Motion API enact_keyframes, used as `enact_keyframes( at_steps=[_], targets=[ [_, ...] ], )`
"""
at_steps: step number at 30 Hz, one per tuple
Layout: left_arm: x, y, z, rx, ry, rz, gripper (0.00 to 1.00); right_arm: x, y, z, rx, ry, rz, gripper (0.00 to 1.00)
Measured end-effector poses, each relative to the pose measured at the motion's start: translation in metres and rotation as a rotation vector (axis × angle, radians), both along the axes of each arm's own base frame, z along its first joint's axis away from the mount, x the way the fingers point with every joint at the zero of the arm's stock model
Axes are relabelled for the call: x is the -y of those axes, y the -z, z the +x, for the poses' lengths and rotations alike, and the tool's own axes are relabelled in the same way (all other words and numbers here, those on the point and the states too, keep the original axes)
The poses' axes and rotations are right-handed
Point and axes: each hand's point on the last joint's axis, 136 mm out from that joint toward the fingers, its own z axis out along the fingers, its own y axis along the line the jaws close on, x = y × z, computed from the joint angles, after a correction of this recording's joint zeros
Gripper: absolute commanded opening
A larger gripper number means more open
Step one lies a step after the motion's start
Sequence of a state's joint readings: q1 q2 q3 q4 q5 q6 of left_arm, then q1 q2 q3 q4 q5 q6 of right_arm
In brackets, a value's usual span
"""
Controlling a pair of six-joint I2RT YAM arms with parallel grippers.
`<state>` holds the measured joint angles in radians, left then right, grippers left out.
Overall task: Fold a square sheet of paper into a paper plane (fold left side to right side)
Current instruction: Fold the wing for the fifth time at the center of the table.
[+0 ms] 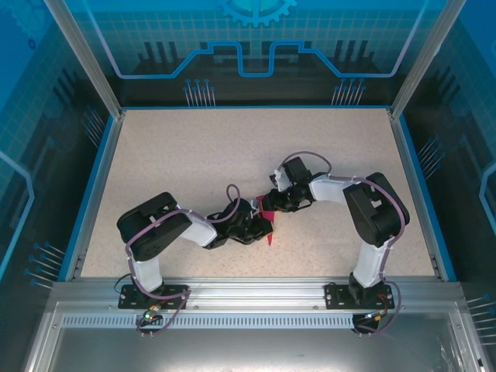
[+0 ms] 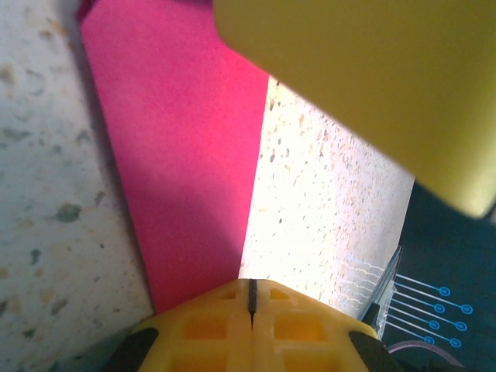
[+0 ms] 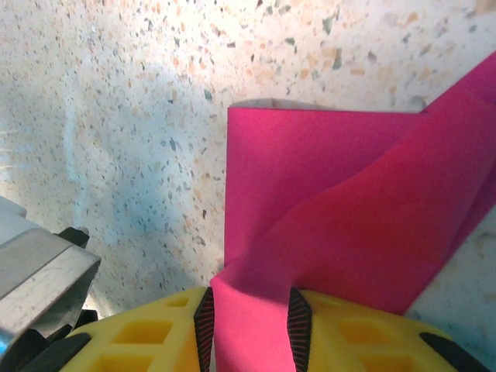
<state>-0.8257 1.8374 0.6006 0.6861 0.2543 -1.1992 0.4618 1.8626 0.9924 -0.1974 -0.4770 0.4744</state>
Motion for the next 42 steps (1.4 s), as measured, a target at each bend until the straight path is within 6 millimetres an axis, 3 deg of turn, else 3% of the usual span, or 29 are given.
enact_keyframes(
  at_steps=[6,14,23,31,34,38,42],
  targets=[
    [0.0,0.0,0.001,0.004,-0.007,0.003,0.0,0.0,-0.001,0.013,-0.017,0.006,0.023,0.36],
    [0.0,0.0,0.002,0.004,-0.007,0.003,0.0,0.012,-0.003,0.057,0.064,0.057,0.003,0.36],
    [-0.001,0.0,0.002,0.005,-0.009,0.004,0.0,0.012,-0.003,0.068,0.046,0.054,0.004,0.37],
    [-0.001,0.0,0.001,0.001,-0.007,0.009,0.0,0.039,-0.019,0.108,0.166,0.135,-0.026,0.37],
    [-0.002,0.0,-0.001,-0.004,-0.006,0.014,0.0,0.042,-0.038,0.096,0.204,0.132,-0.012,0.37],
    [-0.002,0.0,-0.001,-0.005,-0.006,0.016,0.0,0.036,-0.062,0.062,0.231,0.106,0.046,0.36],
    [-0.003,0.0,-0.002,-0.01,-0.005,0.021,0.0,0.015,-0.051,0.026,0.174,0.053,0.088,0.36]
  ],
)
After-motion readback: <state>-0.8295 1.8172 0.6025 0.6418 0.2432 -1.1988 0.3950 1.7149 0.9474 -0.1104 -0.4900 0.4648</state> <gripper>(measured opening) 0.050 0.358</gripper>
